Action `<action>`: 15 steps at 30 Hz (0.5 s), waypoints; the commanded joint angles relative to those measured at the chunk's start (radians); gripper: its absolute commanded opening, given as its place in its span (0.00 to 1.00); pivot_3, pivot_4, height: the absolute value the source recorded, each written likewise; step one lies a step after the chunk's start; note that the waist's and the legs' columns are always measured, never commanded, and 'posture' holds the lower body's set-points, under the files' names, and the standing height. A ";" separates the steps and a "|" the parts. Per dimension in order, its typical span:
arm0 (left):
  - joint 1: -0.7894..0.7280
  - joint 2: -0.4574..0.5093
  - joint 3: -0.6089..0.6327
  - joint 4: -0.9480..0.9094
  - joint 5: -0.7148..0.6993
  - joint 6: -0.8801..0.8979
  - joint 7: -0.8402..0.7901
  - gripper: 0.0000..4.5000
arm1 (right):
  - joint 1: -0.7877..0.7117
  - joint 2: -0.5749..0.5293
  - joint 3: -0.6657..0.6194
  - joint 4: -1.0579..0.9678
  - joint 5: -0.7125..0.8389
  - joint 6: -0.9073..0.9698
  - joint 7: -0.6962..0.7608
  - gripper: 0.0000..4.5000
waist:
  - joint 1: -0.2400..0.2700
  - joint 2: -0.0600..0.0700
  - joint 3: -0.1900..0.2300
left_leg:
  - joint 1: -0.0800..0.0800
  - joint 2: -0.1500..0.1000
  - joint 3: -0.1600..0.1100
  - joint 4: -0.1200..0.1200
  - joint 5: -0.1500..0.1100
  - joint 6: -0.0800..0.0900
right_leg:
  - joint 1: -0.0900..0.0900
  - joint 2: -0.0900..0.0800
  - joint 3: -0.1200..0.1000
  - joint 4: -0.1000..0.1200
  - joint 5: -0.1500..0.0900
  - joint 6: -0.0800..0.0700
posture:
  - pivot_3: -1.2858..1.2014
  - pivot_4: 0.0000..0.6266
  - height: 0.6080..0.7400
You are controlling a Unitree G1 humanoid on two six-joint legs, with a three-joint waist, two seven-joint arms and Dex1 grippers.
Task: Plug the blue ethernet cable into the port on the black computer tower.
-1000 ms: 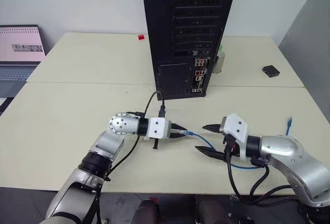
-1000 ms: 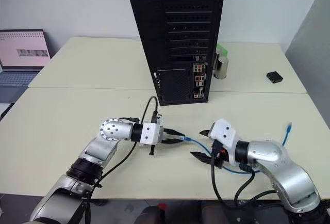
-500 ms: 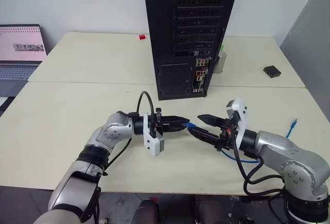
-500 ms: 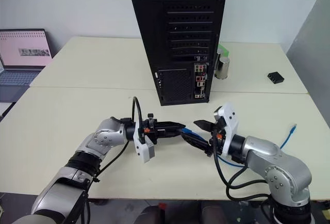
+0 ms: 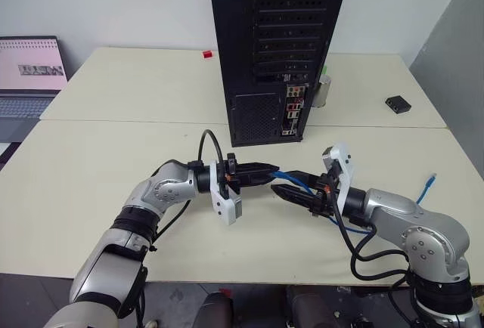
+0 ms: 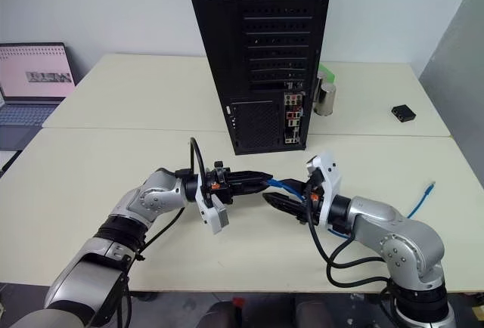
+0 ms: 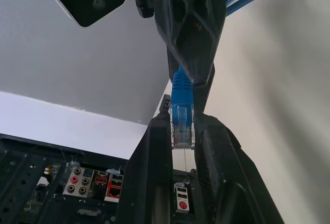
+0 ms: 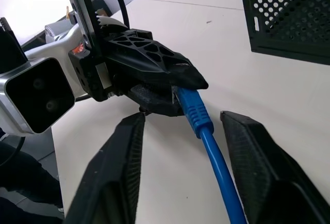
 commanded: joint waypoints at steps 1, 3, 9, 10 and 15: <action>-0.014 0.018 -0.007 -0.014 0.012 -0.014 0.035 0.07 | -0.015 0.016 -0.018 -0.016 0.057 -0.013 -0.006 0.33 | 0.000 0.000 0.000 | 0.000 0.000 0.000 0.000 0.000 0.000 | 0.000 0.000 0.000 0.000 0.000 0.000 | 0.52 0.24 1.00; -0.012 0.022 -0.012 -0.016 0.017 -0.015 0.044 0.07 | -0.016 0.017 -0.022 -0.015 0.068 -0.010 -0.012 0.24 | 0.000 0.000 0.000 | 0.000 0.000 0.000 0.000 0.000 0.000 | 0.000 0.000 0.000 0.000 0.000 0.000 | 0.52 0.24 1.00; -0.010 0.032 -0.017 -0.017 0.033 -0.023 0.071 0.07 | -0.014 0.009 -0.023 -0.015 0.101 0.003 -0.021 0.00 | 0.000 0.000 0.000 | 0.000 0.000 0.000 0.000 0.000 0.000 | 0.000 0.000 0.000 0.000 0.000 0.000 | 0.52 0.24 1.00; -0.010 0.033 -0.017 -0.017 0.036 -0.025 0.075 0.07 | -0.015 0.008 -0.022 -0.013 0.106 0.005 -0.022 0.00 | 0.000 0.000 0.000 | 0.000 0.000 0.000 0.000 0.000 0.000 | 0.000 0.000 0.000 0.000 0.000 0.000 | 0.52 0.24 1.00; -0.009 0.038 -0.018 -0.017 0.057 -0.034 0.098 0.07 | -0.016 0.000 -0.018 -0.009 0.130 0.014 -0.029 0.00 | 0.000 0.000 0.000 | 0.000 0.000 0.000 0.000 0.000 0.000 | 0.000 0.000 0.000 0.000 0.000 0.000 | 0.52 0.24 1.00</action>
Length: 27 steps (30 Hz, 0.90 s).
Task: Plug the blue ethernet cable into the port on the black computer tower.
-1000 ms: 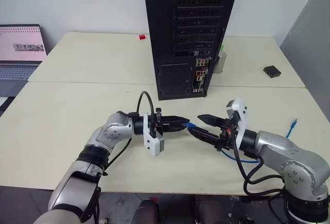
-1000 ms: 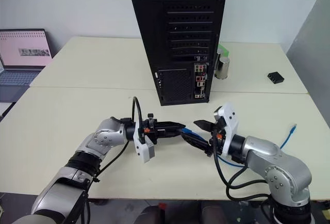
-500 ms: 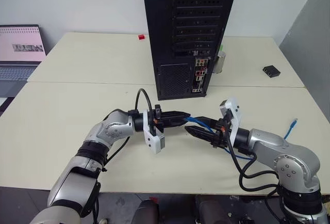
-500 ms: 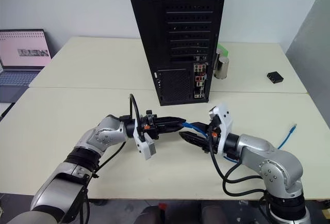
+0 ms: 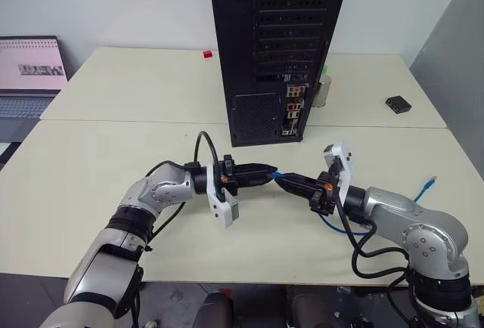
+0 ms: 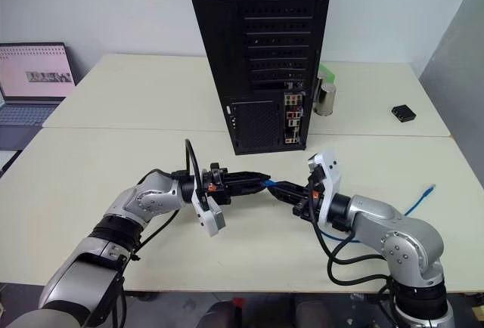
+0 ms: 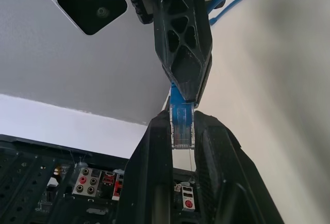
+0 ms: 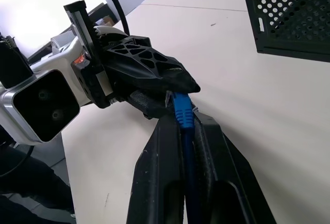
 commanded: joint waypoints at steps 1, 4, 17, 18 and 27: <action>-0.011 0.012 -0.011 -0.008 0.000 -0.009 0.025 0.07 | -0.018 -0.002 -0.005 -0.025 0.061 0.007 0.006 0.00 | 0.000 0.000 0.000 | 0.000 0.000 0.000 0.000 0.000 0.000 | 0.000 0.000 0.000 0.000 0.000 0.000 | 0.52 0.24 1.00; -0.015 0.021 -0.038 0.013 -0.068 -0.001 0.008 0.22 | -0.019 -0.014 -0.004 -0.022 0.074 0.018 0.010 0.00 | 0.000 0.000 0.000 | 0.000 0.000 0.000 0.000 0.000 0.000 | 0.000 0.000 0.000 0.000 0.000 0.000 | 0.52 0.24 1.00; 0.134 0.060 -0.002 -0.166 -0.555 0.577 -0.222 0.88 | -0.007 -0.088 -0.014 -0.056 -0.011 -0.076 -0.043 0.00 | -0.004 0.000 0.000 | 0.000 0.001 0.000 0.000 0.000 0.000 | 0.000 0.000 0.000 0.000 0.000 0.000 | 0.52 0.24 1.00; 0.160 0.053 0.012 -0.230 -0.618 0.711 -0.237 0.94 | -0.006 -0.087 -0.007 -0.064 -0.032 -0.093 -0.059 0.00 | -0.004 0.000 0.000 | 0.000 0.001 0.000 0.000 0.000 0.000 | 0.000 0.000 0.000 0.000 0.000 0.000 | 0.52 0.24 1.00; 0.290 0.031 0.108 -0.703 -0.816 1.449 -0.145 1.00 | -0.056 0.140 0.198 -0.071 -0.403 -0.211 -0.450 0.00 | -0.006 0.000 0.000 | 0.000 0.001 -0.002 0.000 0.000 0.000 | 0.000 0.001 -0.001 0.001 0.000 0.000 | 0.52 0.24 1.00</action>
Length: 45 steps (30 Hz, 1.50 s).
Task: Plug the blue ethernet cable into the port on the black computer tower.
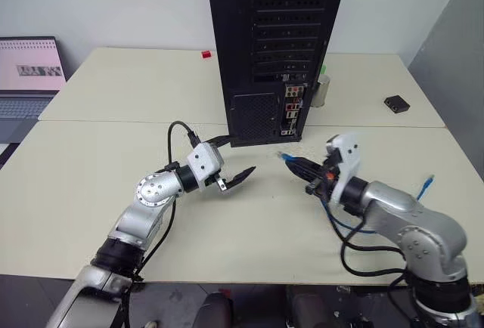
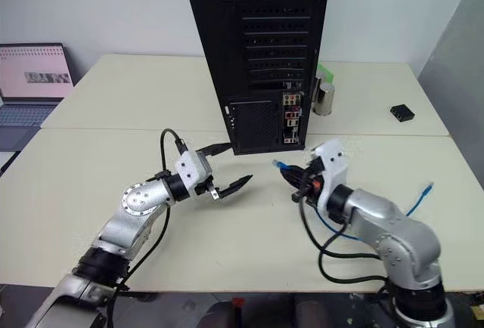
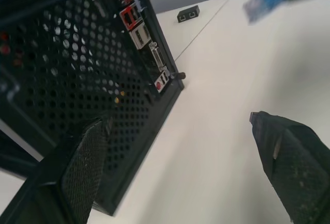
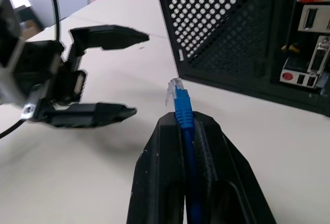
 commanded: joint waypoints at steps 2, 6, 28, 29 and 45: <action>-0.006 -0.032 0.070 -0.167 -0.037 0.264 0.099 1.00 | -0.034 0.126 0.082 -0.013 -0.186 -0.067 -0.202 0.00 | 0.000 0.000 0.000 | 0.000 0.000 0.000 0.000 0.000 0.000 | 0.000 0.000 0.000 0.000 0.000 0.000 | 0.52 0.24 1.00; -0.028 -0.070 0.093 -0.234 -0.037 0.416 0.159 1.00 | -0.033 0.189 0.123 0.014 -0.312 -0.123 -0.290 0.00 | 0.002 0.000 0.000 | 0.000 0.000 0.000 0.000 0.000 0.000 | -0.001 0.000 0.001 -0.001 0.000 0.000 | 0.52 0.24 1.00; -0.053 -0.148 0.117 -0.297 0.035 0.486 0.176 1.00 | -0.194 0.385 0.066 0.308 -0.496 -0.305 -0.331 0.00 | 0.003 0.000 0.000 | 0.000 0.000 0.002 -0.001 0.000 -0.001 | -0.002 -0.001 0.002 -0.001 0.000 0.000 | 0.52 0.24 1.00; -0.053 -0.149 0.116 -0.299 0.038 0.483 0.173 1.00 | -0.199 0.387 0.059 0.317 -0.495 -0.310 -0.329 0.00 | 0.003 0.000 0.000 | 0.000 0.000 0.002 -0.001 0.000 -0.001 | -0.002 -0.001 0.002 -0.001 0.000 0.000 | 0.52 0.24 1.00; -0.069 -0.171 0.126 -0.298 0.051 0.482 0.159 1.00 | -0.247 0.410 0.024 0.426 -0.505 -0.367 -0.315 0.00 | 0.003 0.000 0.000 | 0.000 0.000 0.002 -0.001 0.000 -0.001 | -0.002 -0.001 0.002 -0.001 0.000 0.000 | 0.52 0.24 1.00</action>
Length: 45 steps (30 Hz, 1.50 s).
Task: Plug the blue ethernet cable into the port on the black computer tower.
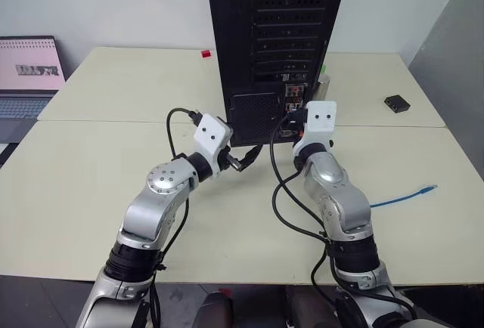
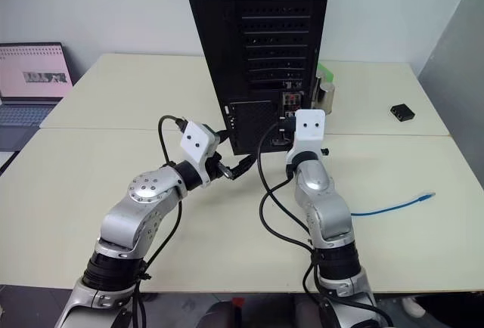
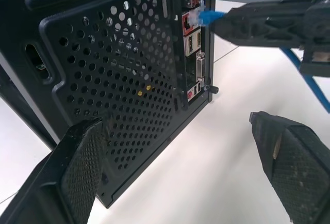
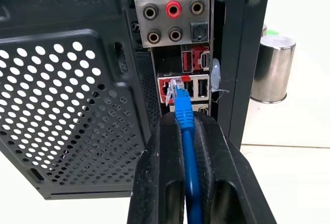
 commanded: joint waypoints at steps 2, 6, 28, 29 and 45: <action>-0.022 -0.010 0.019 -0.037 0.003 -0.023 -0.008 1.00 | -0.027 0.017 0.003 -0.006 -0.024 -0.033 0.005 0.00 | 0.000 0.000 0.000 | 0.000 0.000 0.000 0.000 0.000 0.000 | 0.000 0.000 0.000 0.000 0.000 0.000 | 0.52 0.24 1.00; -0.025 -0.013 0.022 -0.033 0.006 -0.023 -0.011 1.00 | -0.026 0.024 -0.002 0.002 -0.034 -0.034 0.007 0.00 | -0.001 0.000 0.000 | 0.000 0.000 0.000 0.000 0.000 0.000 | 0.000 0.000 0.000 0.000 0.000 0.000 | 0.52 0.24 1.00; -0.016 -0.011 0.026 -0.015 0.022 -0.046 -0.018 1.00 | -0.077 0.020 0.033 0.033 -0.083 -0.043 0.033 0.00 | -0.022 0.000 0.000 | 0.001 0.000 0.000 0.000 0.000 0.000 | 0.000 0.000 0.000 0.000 0.000 0.000 | 0.52 0.24 1.00; -0.014 -0.010 0.026 -0.014 0.023 -0.047 -0.019 1.00 | -0.075 0.017 0.042 0.033 -0.091 -0.046 0.038 0.00 | -0.022 0.000 0.000 | 0.001 0.000 0.000 0.000 0.000 0.000 | 0.000 0.000 0.000 0.000 0.000 0.000 | 0.52 0.24 1.00; 0.000 -0.004 0.036 0.001 0.043 -0.068 -0.034 1.00 | -0.040 0.042 0.049 -0.013 -0.126 -0.045 0.026 0.00 | -0.023 0.000 0.000 | 0.000 0.001 0.001 0.000 0.000 0.000 | -0.001 0.001 0.001 0.000 0.000 0.000 | 0.52 0.24 1.00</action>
